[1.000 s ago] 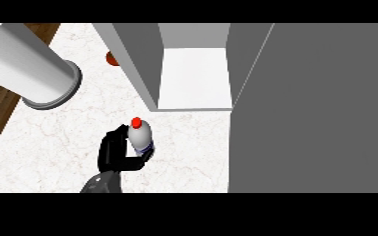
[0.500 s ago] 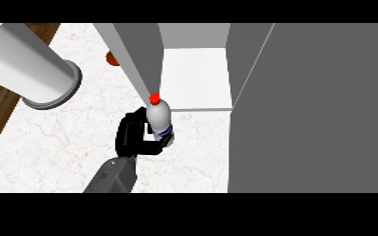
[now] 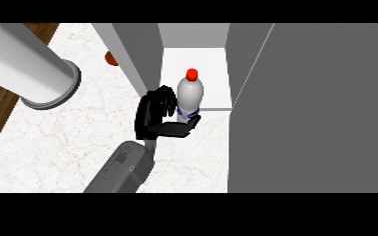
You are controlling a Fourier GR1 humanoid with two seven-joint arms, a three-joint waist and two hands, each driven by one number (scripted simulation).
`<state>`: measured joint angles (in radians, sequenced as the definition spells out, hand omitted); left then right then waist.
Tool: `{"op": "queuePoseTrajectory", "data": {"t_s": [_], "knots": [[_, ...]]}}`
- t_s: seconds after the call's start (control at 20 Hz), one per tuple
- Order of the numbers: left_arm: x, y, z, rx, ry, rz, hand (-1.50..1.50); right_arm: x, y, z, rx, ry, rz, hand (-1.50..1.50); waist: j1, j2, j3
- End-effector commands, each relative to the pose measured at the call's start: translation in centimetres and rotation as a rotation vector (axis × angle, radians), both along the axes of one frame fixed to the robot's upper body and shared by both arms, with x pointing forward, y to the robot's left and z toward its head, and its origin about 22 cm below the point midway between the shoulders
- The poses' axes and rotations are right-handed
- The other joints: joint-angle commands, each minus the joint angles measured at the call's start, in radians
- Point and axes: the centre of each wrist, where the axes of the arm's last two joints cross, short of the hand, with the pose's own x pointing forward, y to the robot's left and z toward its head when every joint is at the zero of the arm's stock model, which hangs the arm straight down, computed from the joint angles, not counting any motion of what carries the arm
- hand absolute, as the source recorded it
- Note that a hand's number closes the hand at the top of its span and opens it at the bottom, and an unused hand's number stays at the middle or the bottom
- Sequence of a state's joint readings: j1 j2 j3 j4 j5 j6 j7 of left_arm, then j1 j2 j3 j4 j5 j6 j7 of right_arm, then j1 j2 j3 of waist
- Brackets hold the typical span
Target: Pick up the bottled water, place it into the cabinet and close the cabinet
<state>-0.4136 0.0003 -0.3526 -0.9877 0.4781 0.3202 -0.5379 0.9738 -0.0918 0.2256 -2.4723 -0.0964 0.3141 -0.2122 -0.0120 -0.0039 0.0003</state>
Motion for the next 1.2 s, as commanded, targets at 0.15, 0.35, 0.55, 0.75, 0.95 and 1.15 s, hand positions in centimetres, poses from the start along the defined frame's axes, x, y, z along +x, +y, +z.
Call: {"op": "queuePoseTrajectory", "data": {"t_s": [0.15,0.35,0.55,0.75,0.95,1.15], "knots": [[3.8,-3.2,5.0,0.111,-0.009,0.024,1.50,0.3,-1.6,2.3,0.021,-0.052,0.023,-1.50,-0.003,0.006,0.000],[5.1,-5.5,6.4,0.183,0.049,0.068,1.50,0.2,-1.4,2.2,0.010,-0.064,0.004,-1.50,-0.029,0.009,0.000],[7.6,-4.8,7.0,0.180,0.092,0.142,1.50,-0.4,-1.4,1.1,0.011,-0.058,0.022,-1.50,-0.042,0.008,0.000],[9.9,-4.0,7.7,0.226,0.101,0.133,1.50,0.3,-1.7,0.5,0.013,-0.066,0.018,-1.50,-0.035,0.014,0.000],[10.7,-2.8,6.8,0.425,0.074,0.202,1.50,0.5,-2.2,0.1,0.017,-0.067,0.025,-1.50,-0.047,0.022,0.000],[11.4,-2.7,7.0,0.448,0.144,0.297,1.50,1.3,-2.1,0.8,-0.003,-0.088,0.037,-1.50,-0.050,0.032,-0.001]]}}
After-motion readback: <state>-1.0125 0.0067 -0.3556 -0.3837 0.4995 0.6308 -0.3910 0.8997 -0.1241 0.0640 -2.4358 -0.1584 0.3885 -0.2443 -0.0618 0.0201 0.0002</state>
